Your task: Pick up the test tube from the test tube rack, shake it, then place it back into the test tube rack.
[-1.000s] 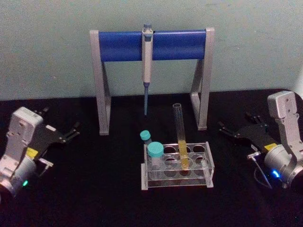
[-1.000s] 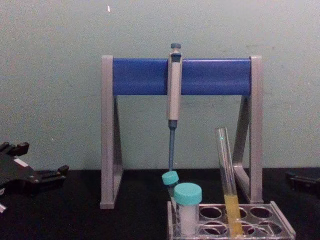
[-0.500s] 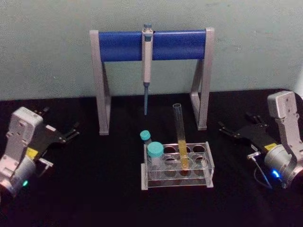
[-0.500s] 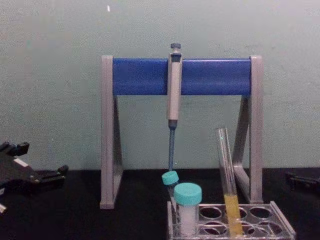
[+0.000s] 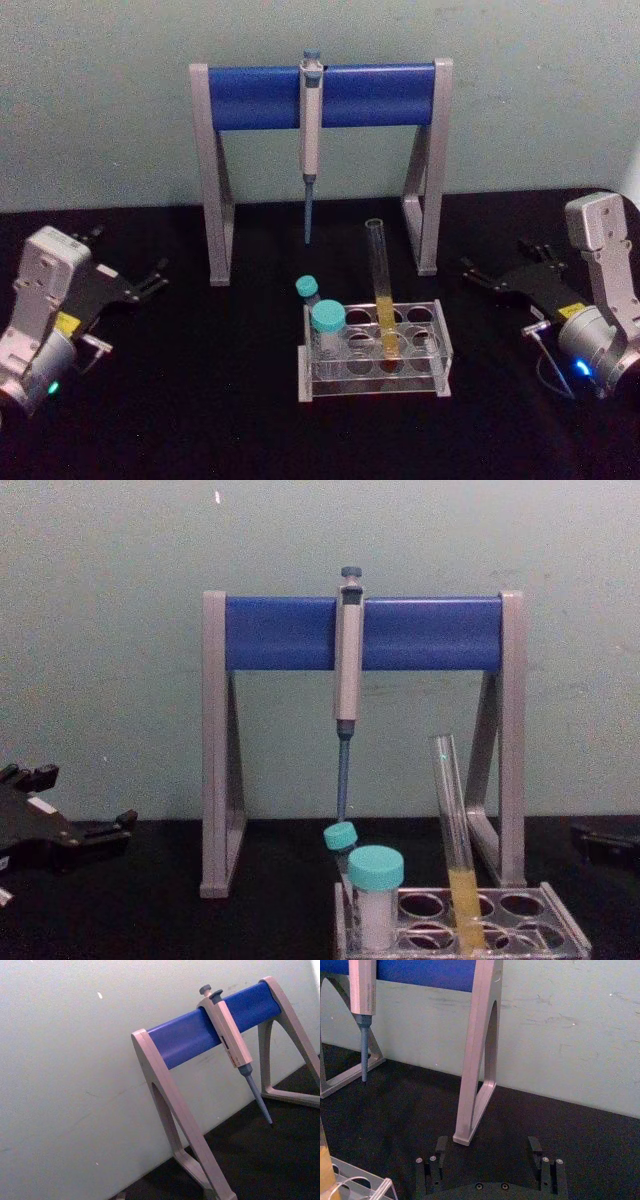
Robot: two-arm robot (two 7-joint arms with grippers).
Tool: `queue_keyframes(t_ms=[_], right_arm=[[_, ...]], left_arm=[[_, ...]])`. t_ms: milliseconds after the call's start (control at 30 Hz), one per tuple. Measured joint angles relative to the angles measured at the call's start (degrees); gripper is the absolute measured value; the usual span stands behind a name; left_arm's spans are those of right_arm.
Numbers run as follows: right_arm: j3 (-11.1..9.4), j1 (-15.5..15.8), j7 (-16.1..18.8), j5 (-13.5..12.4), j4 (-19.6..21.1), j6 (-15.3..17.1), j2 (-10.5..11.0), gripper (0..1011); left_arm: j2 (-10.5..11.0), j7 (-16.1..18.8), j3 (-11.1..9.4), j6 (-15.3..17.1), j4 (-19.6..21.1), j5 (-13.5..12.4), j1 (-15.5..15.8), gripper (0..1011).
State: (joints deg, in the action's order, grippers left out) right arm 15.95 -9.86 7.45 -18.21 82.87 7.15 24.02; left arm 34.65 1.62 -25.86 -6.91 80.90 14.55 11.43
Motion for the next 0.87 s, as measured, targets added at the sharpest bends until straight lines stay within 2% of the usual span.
queue_keyframes(t_ms=[867], right_arm=[[0.0,0.0,0.0,0.0,0.0,0.0,0.0,1000]], left_arm=[[0.0,0.0,0.0,0.0,0.0,0.0,0.0,1001]])
